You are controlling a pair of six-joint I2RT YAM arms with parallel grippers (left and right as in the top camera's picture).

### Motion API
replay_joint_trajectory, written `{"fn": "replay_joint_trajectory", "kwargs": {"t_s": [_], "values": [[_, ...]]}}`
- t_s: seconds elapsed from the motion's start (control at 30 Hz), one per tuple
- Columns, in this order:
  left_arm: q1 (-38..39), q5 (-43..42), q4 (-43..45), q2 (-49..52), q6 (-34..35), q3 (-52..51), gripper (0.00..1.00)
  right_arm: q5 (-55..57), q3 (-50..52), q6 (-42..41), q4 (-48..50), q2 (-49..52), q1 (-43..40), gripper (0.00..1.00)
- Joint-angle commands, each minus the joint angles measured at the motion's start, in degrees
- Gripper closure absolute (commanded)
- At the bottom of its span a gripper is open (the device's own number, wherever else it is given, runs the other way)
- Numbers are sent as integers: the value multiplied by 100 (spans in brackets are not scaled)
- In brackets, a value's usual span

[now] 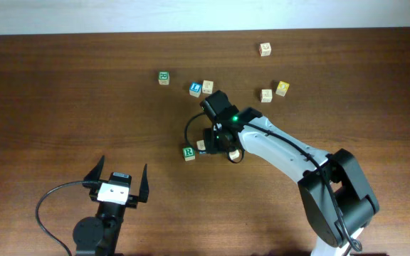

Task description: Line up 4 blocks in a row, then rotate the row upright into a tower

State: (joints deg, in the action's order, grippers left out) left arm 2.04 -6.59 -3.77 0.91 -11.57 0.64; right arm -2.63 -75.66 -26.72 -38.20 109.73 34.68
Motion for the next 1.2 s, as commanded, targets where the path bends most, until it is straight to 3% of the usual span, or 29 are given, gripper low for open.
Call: {"fn": "replay_joint_trajectory", "kwargs": {"t_s": [0.0, 0.67, 1.1, 1.17], "values": [[15, 39, -39, -28, -74, -9, 1, 455, -118, -122, 195, 39, -22, 80], [15, 39, -39, -28, -74, -9, 1, -466, -118, 400, 498, 400, -13, 80], [15, 39, -39, -28, -74, -9, 1, -505, -120, 529, 396, 400, 186, 81], [15, 39, -39, -28, -74, -9, 1, -485, -120, 527, 396, 400, 179, 75]]}}
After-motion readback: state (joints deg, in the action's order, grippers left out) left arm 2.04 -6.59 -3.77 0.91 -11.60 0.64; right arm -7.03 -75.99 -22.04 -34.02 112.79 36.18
